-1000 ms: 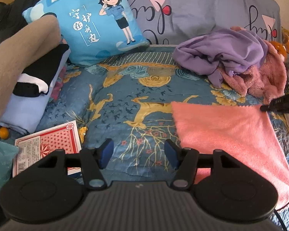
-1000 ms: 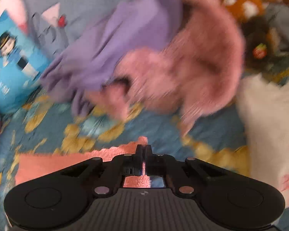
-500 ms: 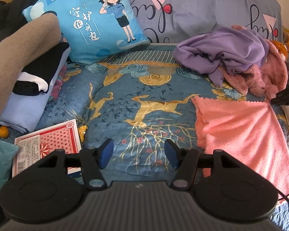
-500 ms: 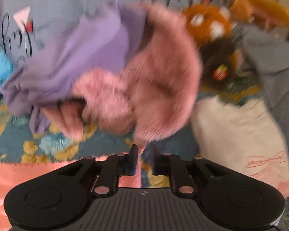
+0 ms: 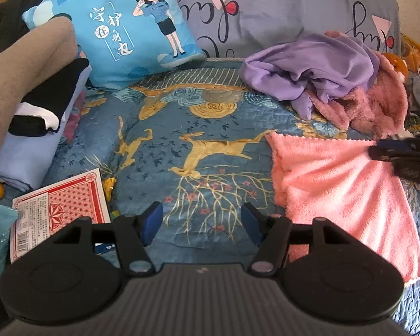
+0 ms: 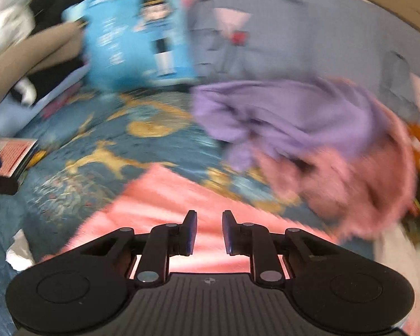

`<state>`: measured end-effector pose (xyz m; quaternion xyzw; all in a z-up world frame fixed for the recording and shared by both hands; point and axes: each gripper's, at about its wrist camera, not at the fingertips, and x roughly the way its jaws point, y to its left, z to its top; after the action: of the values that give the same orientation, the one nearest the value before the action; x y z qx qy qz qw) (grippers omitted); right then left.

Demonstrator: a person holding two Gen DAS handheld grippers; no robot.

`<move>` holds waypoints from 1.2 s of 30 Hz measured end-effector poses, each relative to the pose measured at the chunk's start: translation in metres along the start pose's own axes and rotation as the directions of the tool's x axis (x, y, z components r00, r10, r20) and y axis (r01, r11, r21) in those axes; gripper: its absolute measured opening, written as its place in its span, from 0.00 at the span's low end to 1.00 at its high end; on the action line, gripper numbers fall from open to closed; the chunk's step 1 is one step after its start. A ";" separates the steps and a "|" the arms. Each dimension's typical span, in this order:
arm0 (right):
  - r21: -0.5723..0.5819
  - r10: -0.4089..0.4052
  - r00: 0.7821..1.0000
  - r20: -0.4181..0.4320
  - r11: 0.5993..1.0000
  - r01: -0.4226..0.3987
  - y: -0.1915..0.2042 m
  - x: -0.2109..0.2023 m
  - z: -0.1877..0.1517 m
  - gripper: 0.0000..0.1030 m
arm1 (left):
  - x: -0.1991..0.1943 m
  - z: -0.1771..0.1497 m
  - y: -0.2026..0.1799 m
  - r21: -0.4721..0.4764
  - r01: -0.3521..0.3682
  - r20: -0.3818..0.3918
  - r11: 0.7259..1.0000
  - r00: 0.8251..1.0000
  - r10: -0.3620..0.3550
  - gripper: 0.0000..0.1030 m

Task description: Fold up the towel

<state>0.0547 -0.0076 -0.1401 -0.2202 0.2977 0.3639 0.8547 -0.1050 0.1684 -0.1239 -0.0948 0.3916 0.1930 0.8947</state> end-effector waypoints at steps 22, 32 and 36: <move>0.006 -0.046 0.985 -0.164 0.999 0.048 0.059 0.123 0.052 0.08 | -0.006 0.008 0.009 -0.045 0.036 0.025 0.998 0.999 -0.035 0.64; 0.168 -0.071 0.997 -0.014 0.983 0.072 0.023 0.095 0.081 0.02 | -0.009 0.010 0.013 -0.073 0.034 0.036 0.997 0.999 -0.032 0.69; 0.207 -0.084 0.996 -0.004 0.975 0.083 0.008 0.098 0.098 0.02 | -0.007 0.010 0.016 -0.089 0.022 0.023 0.996 1.000 -0.020 0.69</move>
<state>0.1375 0.1037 -0.1357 -0.1415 0.3223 0.2951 0.8883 -0.1097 0.1844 -0.1129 -0.1367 0.3716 0.2020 0.8958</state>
